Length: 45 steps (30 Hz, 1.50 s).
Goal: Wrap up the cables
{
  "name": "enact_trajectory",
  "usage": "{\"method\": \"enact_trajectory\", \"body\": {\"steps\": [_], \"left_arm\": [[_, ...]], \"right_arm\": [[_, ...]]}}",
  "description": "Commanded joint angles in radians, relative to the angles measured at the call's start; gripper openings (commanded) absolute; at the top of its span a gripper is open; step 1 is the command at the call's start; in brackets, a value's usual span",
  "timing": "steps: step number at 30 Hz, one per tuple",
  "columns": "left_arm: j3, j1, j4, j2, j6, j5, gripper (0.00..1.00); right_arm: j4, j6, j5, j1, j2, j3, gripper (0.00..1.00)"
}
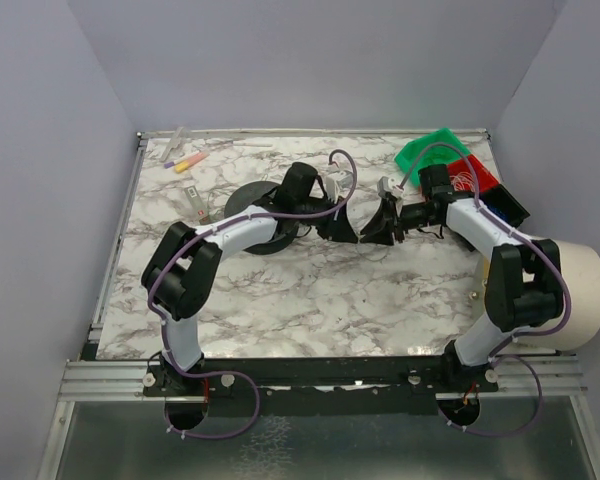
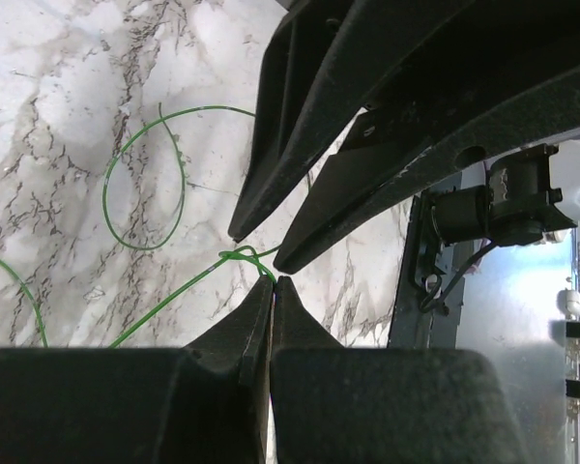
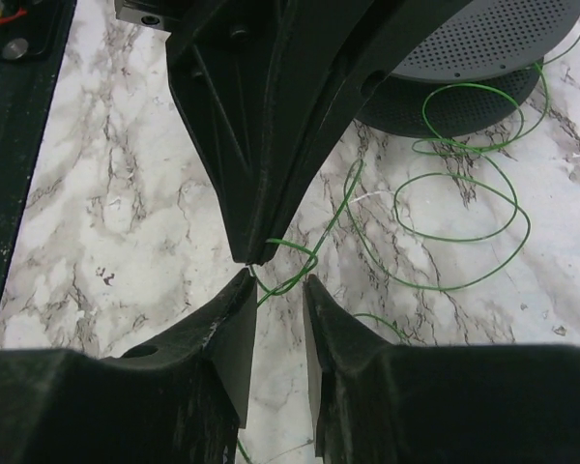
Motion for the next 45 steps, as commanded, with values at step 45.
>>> {"method": "enact_trajectory", "body": {"steps": [45], "left_arm": [[0.047, -0.043, -0.062, -0.02, 0.107, 0.129, 0.0]], "right_arm": [[-0.29, -0.157, -0.21, 0.0, 0.134, 0.121, 0.27]]}}
